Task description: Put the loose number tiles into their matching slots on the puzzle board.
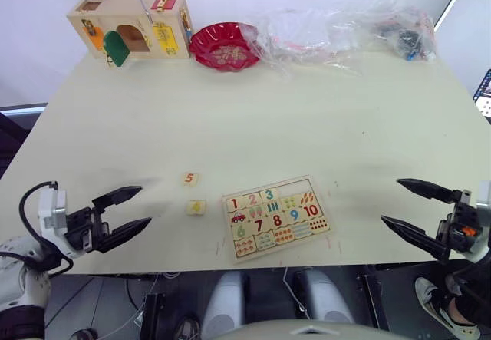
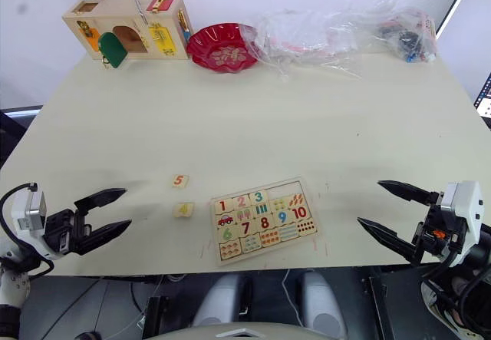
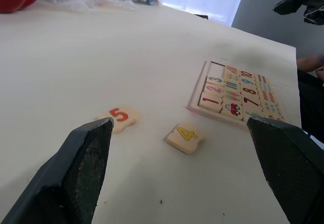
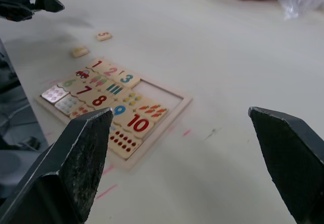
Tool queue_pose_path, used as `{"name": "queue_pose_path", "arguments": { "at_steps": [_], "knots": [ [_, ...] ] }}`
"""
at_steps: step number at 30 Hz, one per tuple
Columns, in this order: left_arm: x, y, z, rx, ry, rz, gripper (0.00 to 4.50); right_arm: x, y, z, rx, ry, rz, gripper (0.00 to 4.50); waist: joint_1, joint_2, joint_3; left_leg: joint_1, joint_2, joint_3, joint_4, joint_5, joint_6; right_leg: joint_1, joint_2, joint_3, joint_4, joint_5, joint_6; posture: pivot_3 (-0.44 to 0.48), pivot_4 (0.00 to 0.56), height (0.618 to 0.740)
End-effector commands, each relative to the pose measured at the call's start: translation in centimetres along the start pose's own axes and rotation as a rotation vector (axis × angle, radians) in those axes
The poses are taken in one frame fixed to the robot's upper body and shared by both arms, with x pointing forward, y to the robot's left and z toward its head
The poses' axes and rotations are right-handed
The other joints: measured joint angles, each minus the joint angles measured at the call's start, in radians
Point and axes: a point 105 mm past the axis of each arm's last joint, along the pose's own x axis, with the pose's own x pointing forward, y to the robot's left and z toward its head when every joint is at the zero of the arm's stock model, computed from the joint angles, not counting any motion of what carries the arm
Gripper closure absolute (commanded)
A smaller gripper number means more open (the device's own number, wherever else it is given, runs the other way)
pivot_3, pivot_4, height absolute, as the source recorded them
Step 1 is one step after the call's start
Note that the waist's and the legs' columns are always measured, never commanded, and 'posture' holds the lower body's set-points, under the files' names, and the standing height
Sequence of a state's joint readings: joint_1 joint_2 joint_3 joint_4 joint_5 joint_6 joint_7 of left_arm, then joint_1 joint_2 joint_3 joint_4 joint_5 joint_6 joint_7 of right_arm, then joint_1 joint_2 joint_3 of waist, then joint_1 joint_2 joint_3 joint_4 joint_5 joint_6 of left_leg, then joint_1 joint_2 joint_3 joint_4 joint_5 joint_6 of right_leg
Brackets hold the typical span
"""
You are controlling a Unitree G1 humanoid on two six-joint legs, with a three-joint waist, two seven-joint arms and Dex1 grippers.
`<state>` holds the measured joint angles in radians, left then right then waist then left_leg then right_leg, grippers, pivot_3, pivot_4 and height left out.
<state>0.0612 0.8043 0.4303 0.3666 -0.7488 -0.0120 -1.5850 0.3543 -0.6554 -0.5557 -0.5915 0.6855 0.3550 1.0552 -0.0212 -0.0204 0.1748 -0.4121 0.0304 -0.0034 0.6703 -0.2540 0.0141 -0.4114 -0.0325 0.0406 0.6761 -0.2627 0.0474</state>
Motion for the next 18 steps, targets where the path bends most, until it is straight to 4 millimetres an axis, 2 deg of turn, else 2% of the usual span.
{"name": "queue_pose_path", "arguments": {
  "at_steps": [1, 7, 18],
  "knots": [
    [0.0, 0.5, 1.7, 0.053, 0.011, -0.023, 0.0, 0.7, 0.5, 1.3, -0.061, -0.057, 0.017, 0.02, 0.005, -0.001, 0.0, 0.0, 0.0, 0.0, 0.0, 0.0, 0.0, 0.0, 0.0, 0.0, 0.0, 0.0, 0.0, 0.0, 0.15, 0.74],
    [1.8, 1.9, 2.8, 0.102, 0.141, -0.037, 0.0, 1.1, 1.5, 3.1, -0.03, -0.103, 0.158, 0.02, 0.008, -0.001, -0.001, 0.0, 0.0, 0.0, 0.001, 0.0, 0.0, 0.0, 0.0, 0.0, 0.0, 0.0, 0.0, 0.0, 0.15, 0.74],
    [5.4, 4.1, 3.3, 0.231, 0.304, -0.051, 0.0, 0.8, 2.6, 3.9, -0.036, -0.087, 0.248, 0.02, 0.01, -0.001, -0.001, -0.001, -0.003, -0.001, 0.001, 0.0, 0.0, 0.0, 0.001, -0.001, 0.001, 0.0, 0.0, 0.0, 0.15, 0.74]
  ]
}}
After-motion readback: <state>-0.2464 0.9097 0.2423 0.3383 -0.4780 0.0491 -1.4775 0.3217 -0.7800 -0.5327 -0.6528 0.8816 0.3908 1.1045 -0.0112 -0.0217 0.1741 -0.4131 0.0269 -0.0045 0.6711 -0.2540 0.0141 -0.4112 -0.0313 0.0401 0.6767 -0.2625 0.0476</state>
